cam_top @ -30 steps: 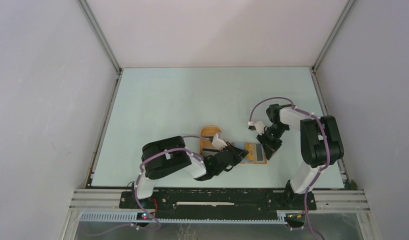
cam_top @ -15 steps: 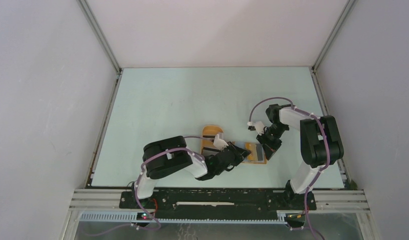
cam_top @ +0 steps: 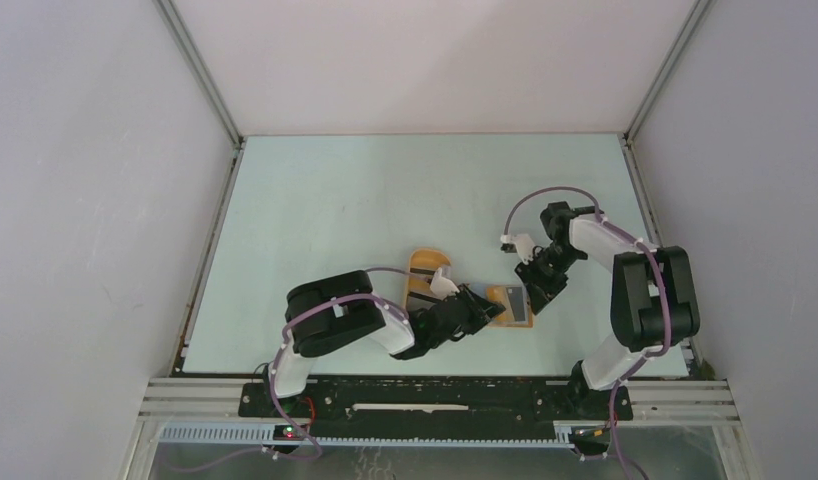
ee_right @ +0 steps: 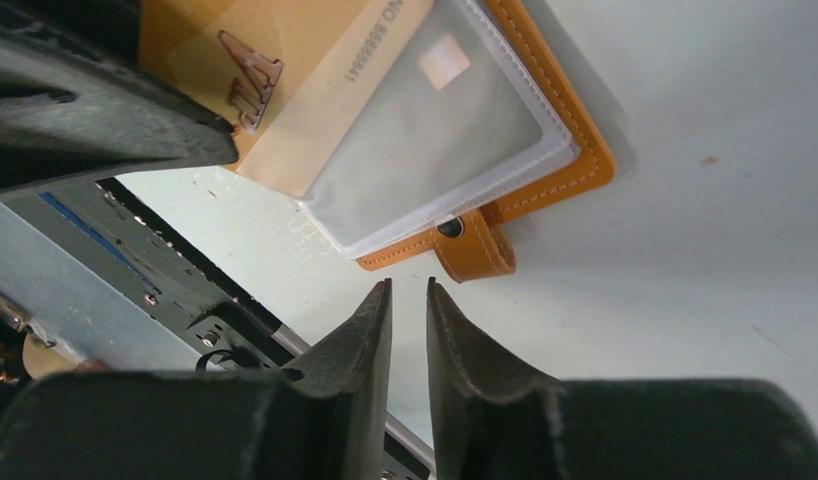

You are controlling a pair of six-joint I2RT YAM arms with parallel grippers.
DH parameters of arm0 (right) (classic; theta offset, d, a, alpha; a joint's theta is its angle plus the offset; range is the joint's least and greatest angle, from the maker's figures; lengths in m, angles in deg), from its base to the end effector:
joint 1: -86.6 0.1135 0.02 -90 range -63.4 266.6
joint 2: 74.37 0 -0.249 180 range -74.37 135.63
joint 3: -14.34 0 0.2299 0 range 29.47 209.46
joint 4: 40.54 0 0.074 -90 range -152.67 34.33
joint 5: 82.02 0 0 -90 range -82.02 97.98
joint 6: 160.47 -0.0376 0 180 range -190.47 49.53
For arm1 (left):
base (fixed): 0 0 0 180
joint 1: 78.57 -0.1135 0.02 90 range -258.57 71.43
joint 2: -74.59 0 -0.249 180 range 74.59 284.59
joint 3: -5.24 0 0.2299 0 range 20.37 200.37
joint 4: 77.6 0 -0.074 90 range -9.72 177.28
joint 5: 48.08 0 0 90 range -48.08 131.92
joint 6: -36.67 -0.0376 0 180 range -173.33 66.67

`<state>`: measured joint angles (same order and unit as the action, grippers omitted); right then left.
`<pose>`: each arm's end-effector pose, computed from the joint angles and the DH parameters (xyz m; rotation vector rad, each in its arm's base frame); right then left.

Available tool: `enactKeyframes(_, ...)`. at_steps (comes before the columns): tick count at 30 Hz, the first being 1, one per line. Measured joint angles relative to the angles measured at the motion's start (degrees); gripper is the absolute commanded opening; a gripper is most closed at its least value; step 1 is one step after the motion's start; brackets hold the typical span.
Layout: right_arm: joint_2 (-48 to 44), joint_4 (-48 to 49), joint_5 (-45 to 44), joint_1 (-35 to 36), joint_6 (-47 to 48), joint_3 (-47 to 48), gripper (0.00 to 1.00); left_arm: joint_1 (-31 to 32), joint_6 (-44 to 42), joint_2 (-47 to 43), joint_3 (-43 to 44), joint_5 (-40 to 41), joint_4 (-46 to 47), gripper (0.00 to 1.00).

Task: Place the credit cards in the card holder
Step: Insert the credit card into the card holder.

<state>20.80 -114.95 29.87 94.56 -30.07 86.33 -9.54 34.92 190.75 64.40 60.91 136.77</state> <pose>0.2351 0.0470 0.1631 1.2173 -2.8069 -0.6247 0.1389 -0.3281 0.1020 -0.6211 2.1702 -1.3921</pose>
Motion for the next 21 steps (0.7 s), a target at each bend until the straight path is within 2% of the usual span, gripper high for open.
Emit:
enactKeyframes(6, -2.8, -1.0, 1.8, -1.6, 0.9, 0.0, 0.34, -0.8, -0.3, 0.0, 0.0, -1.7, 0.1, 0.25)
enactKeyframes(9, -4.7, -1.6, 4.3, -2.7, 1.3, 0.0, 0.3, -1.2, -0.6, 0.0, 0.0, -2.6, 0.1, 0.26)
enactKeyframes(12, -7.1, -2.4, 9.5, -3.6, 1.1, 1.0, 0.2, -1.4, -0.8, 0.0, 0.0, -3.1, 0.1, 0.26)
enactKeyframes(17, -8.8, -0.6, 21.9, -3.4, -3.6, 4.4, 0.18, -1.5, -1.2, 0.0, 0.0, -3.4, 0.1, 0.26)
enactKeyframes(21, -6.7, 2.4, 27.7, -2.0, -8.3, 4.6, 0.15, -1.6, -1.4, 0.0, 0.0, -3.8, 0.0, 0.26)
